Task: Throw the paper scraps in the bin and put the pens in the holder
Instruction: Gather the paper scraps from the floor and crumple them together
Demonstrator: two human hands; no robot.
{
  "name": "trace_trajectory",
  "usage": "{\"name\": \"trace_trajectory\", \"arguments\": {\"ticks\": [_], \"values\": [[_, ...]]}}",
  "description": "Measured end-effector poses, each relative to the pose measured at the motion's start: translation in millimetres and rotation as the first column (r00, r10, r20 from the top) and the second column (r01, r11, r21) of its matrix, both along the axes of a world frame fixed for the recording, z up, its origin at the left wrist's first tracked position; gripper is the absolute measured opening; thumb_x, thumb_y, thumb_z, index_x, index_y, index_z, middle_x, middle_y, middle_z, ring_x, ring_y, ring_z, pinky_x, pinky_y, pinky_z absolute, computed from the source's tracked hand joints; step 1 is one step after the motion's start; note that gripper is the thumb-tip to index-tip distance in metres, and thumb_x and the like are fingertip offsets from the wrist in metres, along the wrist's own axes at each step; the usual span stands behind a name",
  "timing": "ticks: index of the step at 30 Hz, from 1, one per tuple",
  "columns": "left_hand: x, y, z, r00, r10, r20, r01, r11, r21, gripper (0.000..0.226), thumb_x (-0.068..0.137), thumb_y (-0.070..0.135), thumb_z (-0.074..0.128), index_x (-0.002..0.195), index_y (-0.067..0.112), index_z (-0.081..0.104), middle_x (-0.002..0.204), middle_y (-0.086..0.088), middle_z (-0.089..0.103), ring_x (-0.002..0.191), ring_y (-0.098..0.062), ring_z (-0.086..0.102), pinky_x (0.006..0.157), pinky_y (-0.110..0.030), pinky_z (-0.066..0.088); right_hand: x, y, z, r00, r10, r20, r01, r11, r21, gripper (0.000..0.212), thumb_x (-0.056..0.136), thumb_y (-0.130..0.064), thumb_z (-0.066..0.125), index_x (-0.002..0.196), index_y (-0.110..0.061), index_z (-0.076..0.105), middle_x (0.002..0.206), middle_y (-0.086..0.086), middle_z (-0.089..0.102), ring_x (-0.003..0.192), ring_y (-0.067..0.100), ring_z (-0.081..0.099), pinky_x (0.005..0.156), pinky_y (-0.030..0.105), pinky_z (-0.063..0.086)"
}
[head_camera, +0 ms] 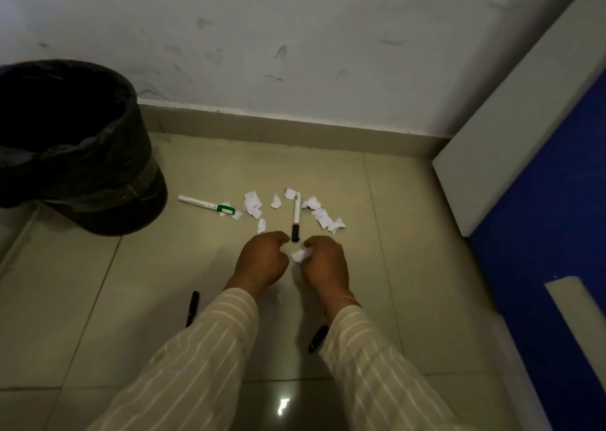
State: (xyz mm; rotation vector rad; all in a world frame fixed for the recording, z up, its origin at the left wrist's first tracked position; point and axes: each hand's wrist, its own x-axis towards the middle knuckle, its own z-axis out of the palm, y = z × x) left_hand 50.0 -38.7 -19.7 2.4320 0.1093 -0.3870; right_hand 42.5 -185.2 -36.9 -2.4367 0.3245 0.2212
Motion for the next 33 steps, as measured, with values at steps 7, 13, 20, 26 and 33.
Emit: {"name": "trace_trajectory", "arguments": {"ticks": [7,13,20,26,33], "values": [[-1,21,-8,1.000,-0.015,0.016,0.014,0.997,0.075,0.052,0.088,0.019,0.069,0.139,0.024,0.063,0.139,-0.009,0.060,0.128,-0.031,0.056,0.105,-0.038,0.048,61,-20,0,0.929,0.303,-0.214,-0.354,0.896,-0.267,0.070,0.088,-0.024,0.068,0.151,-0.009,0.042,0.166,0.015,0.029,0.150,0.040,0.029,0.122,0.046,0.032],[-12,26,-18,0.997,-0.048,-0.064,0.051,0.997,0.056,0.049,0.088,0.014,0.067,0.137,0.021,0.065,0.134,-0.009,0.066,0.123,-0.030,0.062,0.103,-0.035,0.048,-9,7,-23,0.980,0.184,0.080,-0.159,0.956,-0.246,0.027,0.093,-0.011,0.054,0.116,-0.009,0.067,0.133,0.015,0.058,0.120,0.038,0.050,0.093,0.041,0.049],[-3,42,-10,0.991,0.093,-0.099,-0.095,0.995,-0.010,0.039,0.090,0.008,0.057,0.122,0.021,0.076,0.138,-0.006,0.068,0.127,-0.027,0.061,0.105,-0.030,0.044,-32,29,-2,0.992,0.069,0.104,-0.072,0.997,0.034,0.025,0.084,-0.028,0.060,0.098,-0.020,0.079,0.102,0.005,0.077,0.097,0.028,0.071,0.083,0.034,0.058],[-18,31,-2,0.964,-0.133,-0.232,0.160,0.982,0.101,0.109,0.067,0.031,0.091,0.160,0.030,0.034,0.147,-0.012,0.044,0.132,-0.034,0.055,0.108,-0.038,0.049,-11,-8,9,0.999,-0.029,-0.016,0.029,1.000,0.003,0.046,0.079,-0.009,0.068,0.121,-0.024,0.074,0.126,0.007,0.071,0.118,0.031,0.065,0.097,0.033,0.054],[-35,3,-7,0.980,-0.130,-0.154,0.164,0.959,0.233,0.095,0.068,0.035,0.091,0.148,0.017,0.043,0.140,-0.016,0.044,0.120,-0.037,0.061,0.101,-0.039,0.050,-17,21,9,0.857,0.409,-0.314,-0.455,0.886,-0.089,0.067,0.074,-0.041,0.076,0.133,-0.028,0.048,0.142,0.013,0.033,0.117,0.040,0.059,0.107,0.046,0.050]]}}
